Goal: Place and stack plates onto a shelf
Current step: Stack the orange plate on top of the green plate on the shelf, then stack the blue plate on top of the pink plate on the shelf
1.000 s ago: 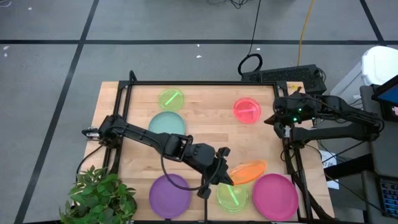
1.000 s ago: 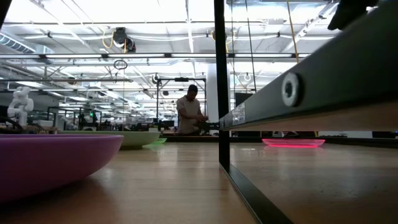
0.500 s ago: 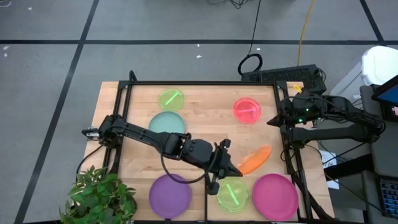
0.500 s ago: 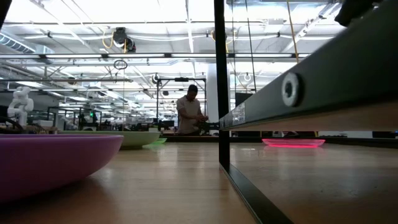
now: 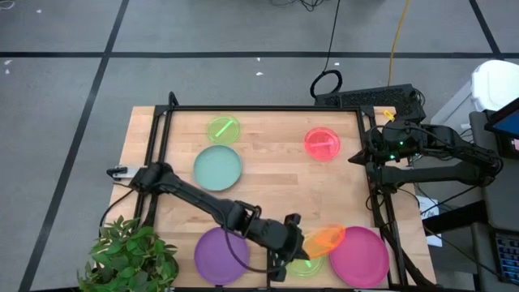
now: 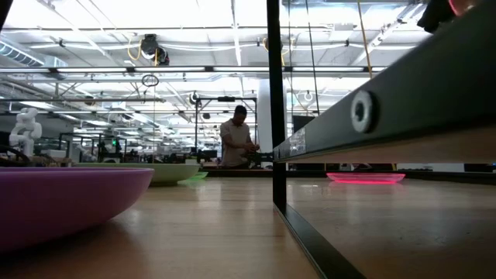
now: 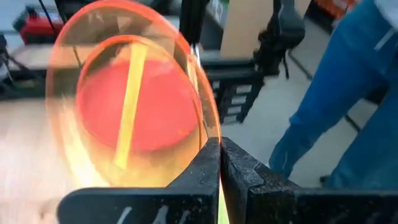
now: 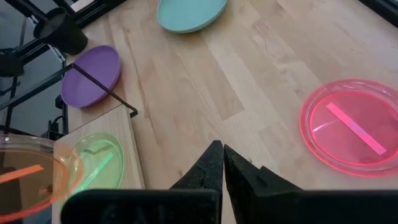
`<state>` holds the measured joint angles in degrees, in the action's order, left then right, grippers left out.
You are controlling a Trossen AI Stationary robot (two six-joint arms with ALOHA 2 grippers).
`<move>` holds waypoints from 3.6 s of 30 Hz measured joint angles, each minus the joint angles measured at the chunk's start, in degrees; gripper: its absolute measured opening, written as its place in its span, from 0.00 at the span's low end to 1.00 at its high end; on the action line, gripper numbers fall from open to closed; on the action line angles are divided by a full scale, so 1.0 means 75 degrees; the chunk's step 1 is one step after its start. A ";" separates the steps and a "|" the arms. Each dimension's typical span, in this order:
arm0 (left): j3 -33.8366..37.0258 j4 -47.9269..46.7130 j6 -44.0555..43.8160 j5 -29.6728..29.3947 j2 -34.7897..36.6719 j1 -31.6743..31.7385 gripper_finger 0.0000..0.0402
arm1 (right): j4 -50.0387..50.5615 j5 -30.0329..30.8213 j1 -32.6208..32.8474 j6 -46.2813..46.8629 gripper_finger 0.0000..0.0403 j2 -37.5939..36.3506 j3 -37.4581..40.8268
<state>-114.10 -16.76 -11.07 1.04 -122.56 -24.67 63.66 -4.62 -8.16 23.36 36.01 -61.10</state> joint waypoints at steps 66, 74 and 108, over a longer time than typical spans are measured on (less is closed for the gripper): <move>-0.0140 -0.1827 -0.0240 0.0455 -0.0539 -0.0053 0.20 | 0.0012 -0.0012 0.0003 -0.0211 0.00 -0.0015 0.0006; -0.0913 -0.1817 -0.1707 0.0434 -0.0539 0.0520 0.20 | 0.0096 -0.0017 0.0001 -0.0211 0.00 -0.0015 0.0006; -0.2500 -0.9807 -0.1090 -0.2134 0.2014 0.2480 0.20 | -0.3561 -0.0406 0.0006 0.1801 0.00 0.2986 0.0000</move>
<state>-132.86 -90.31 -19.24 -14.97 -107.46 -6.07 36.95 -7.67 -8.12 36.87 58.40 -61.10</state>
